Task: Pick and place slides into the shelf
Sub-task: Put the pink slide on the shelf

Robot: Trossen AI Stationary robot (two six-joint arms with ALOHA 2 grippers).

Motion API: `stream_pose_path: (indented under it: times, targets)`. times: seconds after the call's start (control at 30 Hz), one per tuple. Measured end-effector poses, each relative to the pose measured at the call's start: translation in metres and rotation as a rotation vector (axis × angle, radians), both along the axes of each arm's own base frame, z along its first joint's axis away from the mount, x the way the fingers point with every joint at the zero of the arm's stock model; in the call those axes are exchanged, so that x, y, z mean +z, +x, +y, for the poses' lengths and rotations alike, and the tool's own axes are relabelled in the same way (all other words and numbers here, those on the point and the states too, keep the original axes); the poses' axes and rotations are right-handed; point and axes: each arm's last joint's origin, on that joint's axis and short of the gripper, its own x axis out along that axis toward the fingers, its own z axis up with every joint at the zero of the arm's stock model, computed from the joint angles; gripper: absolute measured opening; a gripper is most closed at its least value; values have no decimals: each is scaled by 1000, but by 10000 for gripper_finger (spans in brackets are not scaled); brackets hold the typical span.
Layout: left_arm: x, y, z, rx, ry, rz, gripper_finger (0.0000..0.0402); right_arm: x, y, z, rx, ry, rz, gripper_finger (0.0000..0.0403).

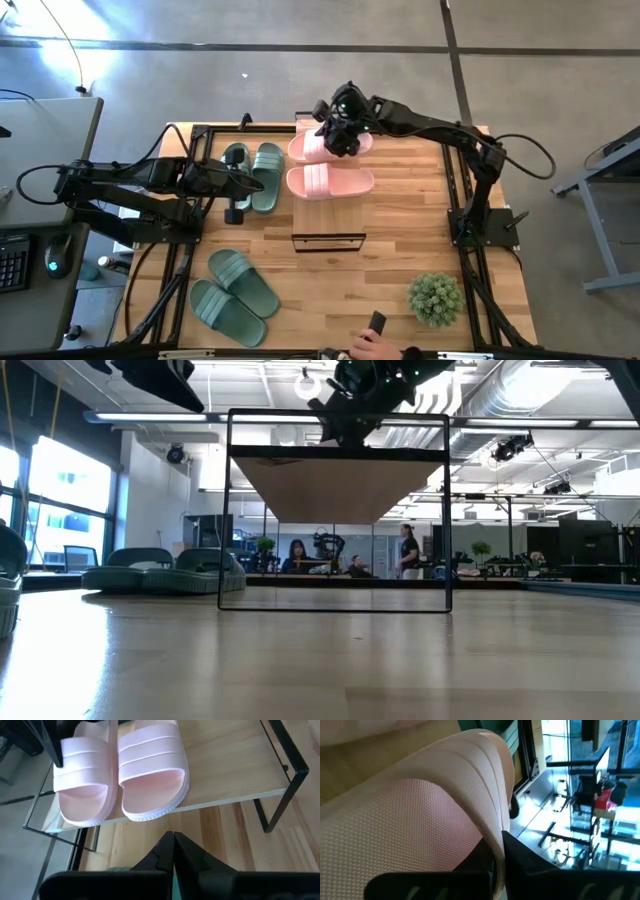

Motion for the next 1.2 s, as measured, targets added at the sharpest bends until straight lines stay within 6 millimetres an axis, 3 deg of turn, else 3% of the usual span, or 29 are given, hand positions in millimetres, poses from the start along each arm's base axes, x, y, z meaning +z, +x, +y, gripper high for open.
stream_pose_path:
  times: [0.33,0.87,1.2]
  targets:
    - [0,0,0,-1,-1,0,1,-2,-1,1,-58,90,3,0]
    - [0,0,0,-5,5,3,1,-5,-3,3,0,135,28,2]
    - [0,0,0,-5,5,3,1,-3,-3,0,-18,154,-6,82]
